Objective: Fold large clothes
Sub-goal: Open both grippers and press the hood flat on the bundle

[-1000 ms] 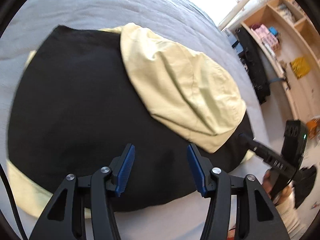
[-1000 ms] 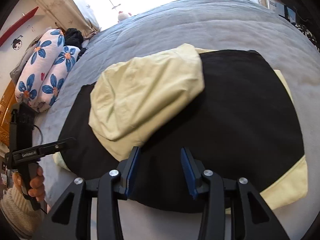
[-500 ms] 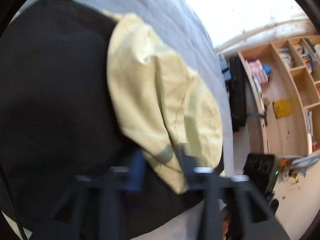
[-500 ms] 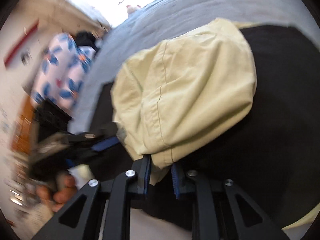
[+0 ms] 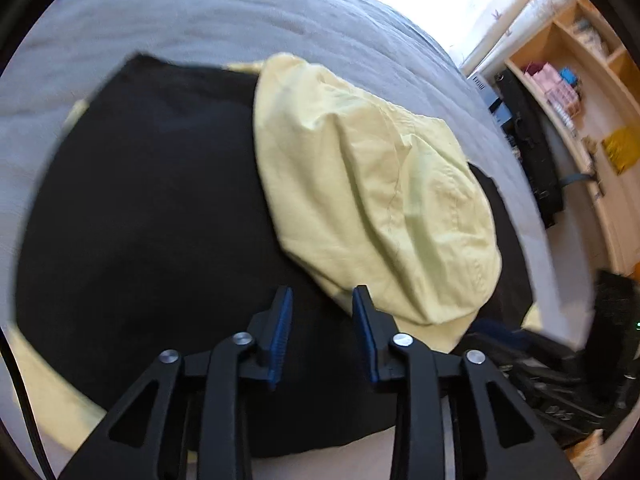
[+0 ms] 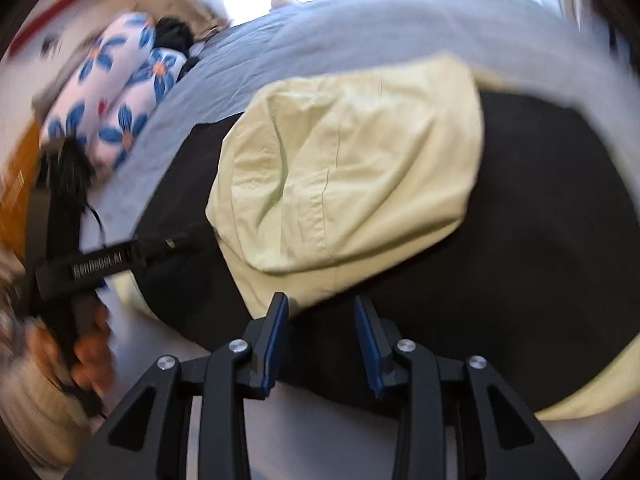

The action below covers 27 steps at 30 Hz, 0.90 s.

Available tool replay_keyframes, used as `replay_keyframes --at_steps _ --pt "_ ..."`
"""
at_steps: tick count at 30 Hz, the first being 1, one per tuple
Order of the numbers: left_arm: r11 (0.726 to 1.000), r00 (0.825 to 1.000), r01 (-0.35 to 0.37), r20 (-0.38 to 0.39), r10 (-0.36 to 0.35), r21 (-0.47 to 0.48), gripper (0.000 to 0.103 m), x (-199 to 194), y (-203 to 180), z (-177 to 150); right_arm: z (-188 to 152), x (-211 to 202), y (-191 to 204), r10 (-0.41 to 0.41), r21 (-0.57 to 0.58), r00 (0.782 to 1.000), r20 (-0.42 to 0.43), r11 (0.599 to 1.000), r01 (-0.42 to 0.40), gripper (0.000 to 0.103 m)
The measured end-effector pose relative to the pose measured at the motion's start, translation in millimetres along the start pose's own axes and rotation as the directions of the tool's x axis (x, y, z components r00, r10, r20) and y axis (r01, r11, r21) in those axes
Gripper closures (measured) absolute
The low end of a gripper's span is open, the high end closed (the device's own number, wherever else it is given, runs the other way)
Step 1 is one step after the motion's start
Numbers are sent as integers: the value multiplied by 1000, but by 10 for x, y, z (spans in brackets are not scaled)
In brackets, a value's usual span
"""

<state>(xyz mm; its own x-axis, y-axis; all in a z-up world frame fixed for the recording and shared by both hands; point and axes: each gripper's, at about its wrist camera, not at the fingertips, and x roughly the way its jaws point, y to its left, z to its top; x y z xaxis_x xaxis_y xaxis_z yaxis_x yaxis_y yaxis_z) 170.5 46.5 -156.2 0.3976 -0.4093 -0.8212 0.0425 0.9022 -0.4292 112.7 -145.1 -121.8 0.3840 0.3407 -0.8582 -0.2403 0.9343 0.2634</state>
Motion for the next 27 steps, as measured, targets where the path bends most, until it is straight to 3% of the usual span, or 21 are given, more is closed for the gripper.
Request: replay_keyframes --at_steps 4,8,14,16,18,20,22,27 --pt "996 995 -55 91 48 73 61 -261 -231 13 53 -332 95 -71 -102 991 109 991 82 69" --pt "990 982 -80 179 59 113 48 -394 -456 153 240 -374 90 -148 -104 963 227 979 175 69" --pt "987 979 -97 193 72 125 46 -148 -563 355 601 111 -41 -120 -38 974 191 991 129 69" --pt "987 978 -97 199 70 130 46 -29 -586 384 627 235 -98 -136 -22 975 177 990 142 69" --pt "987 985 -88 158 66 135 46 179 -629 409 612 377 -206 -176 3 973 147 984 178 69" --pt "984 989 -111 114 96 138 46 335 -605 362 534 481 -364 -245 17 963 108 969 245 80" --pt "976 988 -140 90 126 166 46 448 -572 280 448 484 -480 -236 30 966 108 972 234 91" --pt "955 979 -191 111 170 229 46 451 -648 170 333 337 -556 -196 71 974 116 979 189 91"
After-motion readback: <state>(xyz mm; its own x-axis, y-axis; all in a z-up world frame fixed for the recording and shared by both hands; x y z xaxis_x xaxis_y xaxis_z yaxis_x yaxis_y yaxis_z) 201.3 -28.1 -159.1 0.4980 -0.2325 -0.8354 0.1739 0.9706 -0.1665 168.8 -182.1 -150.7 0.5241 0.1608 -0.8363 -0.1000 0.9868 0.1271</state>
